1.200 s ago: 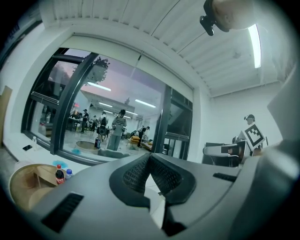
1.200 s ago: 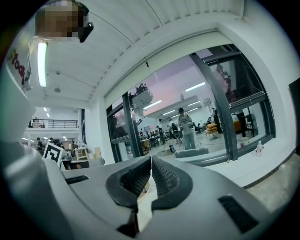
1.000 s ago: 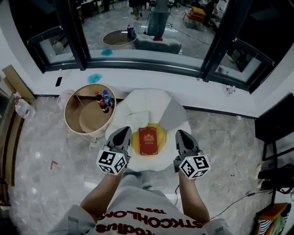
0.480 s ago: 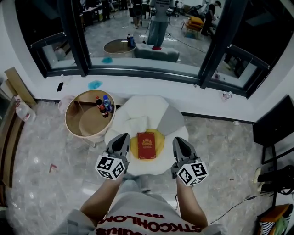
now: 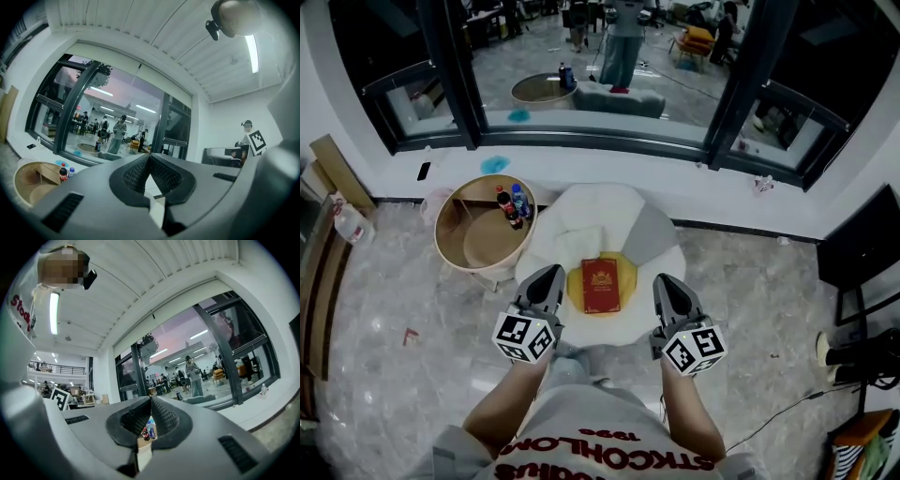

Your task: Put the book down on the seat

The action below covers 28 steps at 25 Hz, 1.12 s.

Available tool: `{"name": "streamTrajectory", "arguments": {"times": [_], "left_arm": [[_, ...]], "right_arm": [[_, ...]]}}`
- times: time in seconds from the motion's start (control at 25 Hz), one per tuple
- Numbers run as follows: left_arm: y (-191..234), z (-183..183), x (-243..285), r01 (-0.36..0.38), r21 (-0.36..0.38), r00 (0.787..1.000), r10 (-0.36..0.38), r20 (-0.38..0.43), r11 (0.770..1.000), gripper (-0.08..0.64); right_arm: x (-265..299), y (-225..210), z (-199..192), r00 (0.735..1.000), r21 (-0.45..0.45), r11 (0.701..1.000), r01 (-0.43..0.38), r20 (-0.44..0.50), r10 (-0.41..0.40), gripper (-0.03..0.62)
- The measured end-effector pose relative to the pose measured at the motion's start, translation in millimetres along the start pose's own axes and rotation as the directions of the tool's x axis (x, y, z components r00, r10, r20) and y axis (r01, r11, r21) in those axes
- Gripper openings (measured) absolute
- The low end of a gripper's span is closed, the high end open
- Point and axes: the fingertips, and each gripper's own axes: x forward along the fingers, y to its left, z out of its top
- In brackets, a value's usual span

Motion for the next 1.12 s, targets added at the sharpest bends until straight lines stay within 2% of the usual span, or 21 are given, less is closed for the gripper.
{"name": "streamTrajectory", "arguments": {"times": [0.2,0.6,1.12], "left_arm": [[-5,1,-4,0.001,0.027,1.0,-0.001,0.02,1.0,0.015],[-13,-2,-9,0.026,0.032,1.0,-0.027,0.012,0.999,0.015],[-2,-5,-38,-0.003,0.029,1.0,0.003,-0.003,1.0,0.015]], "right_arm": [[-3,3,-5,0.999,-0.047,0.999,0.003,-0.037,-0.004,0.026],[-7,15,-13,0.998,-0.053,0.999,-0.007,-0.059,0.004,0.026],[-12,32,-15,0.998,-0.037,0.999,-0.008,-0.06,0.006,0.026]]}}
